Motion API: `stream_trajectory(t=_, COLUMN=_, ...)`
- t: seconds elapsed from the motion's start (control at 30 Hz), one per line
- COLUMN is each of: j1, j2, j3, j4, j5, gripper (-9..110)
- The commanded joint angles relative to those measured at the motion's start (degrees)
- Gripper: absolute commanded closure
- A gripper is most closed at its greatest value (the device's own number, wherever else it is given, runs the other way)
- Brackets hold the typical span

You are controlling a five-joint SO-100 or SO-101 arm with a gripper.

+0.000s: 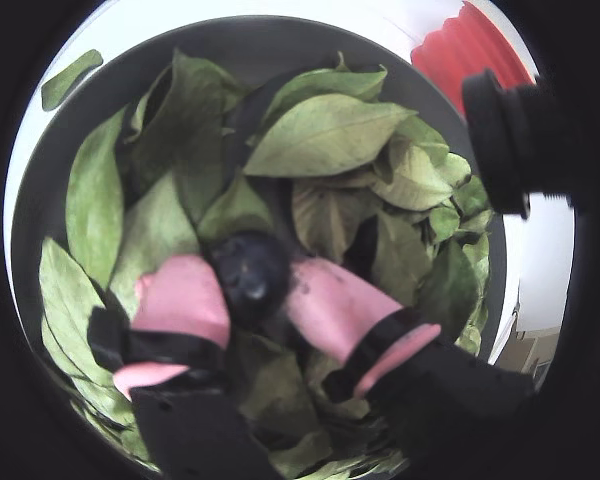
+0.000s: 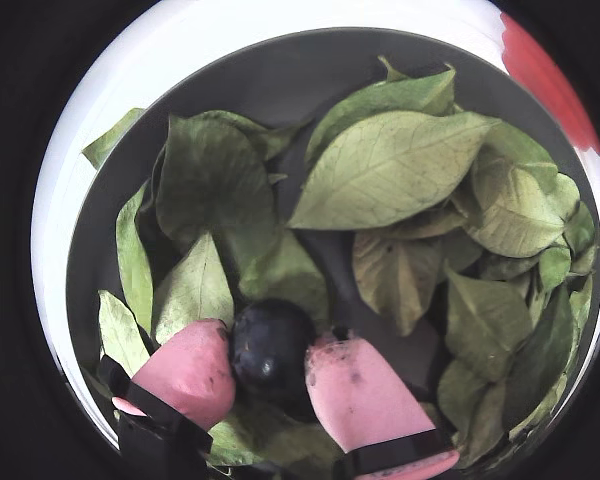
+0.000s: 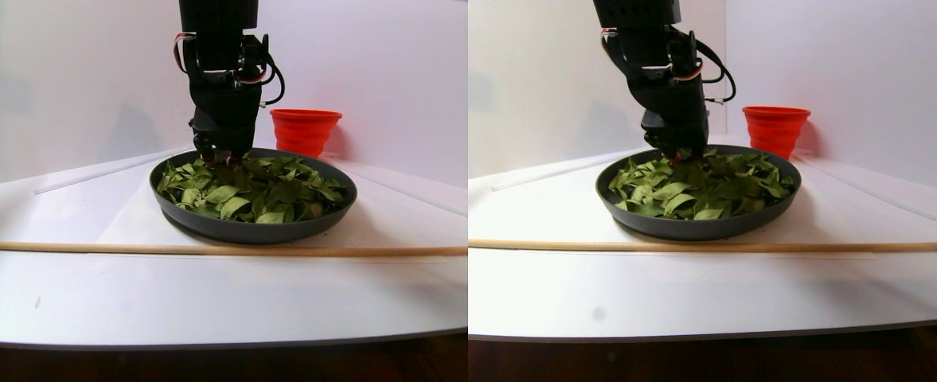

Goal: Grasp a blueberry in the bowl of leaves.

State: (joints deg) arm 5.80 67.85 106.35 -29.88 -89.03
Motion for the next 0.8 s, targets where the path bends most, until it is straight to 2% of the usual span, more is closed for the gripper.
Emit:
stream_trajectory(t=0.0, j1=1.1, j2=8.9, j3=-0.1, j4=-0.1, j5=-0.7, gripper=90)
stream_trajectory(t=0.77, j1=3.3, j2=19.3, j3=5.5, j4=4.6, j5=-2.4, gripper=90)
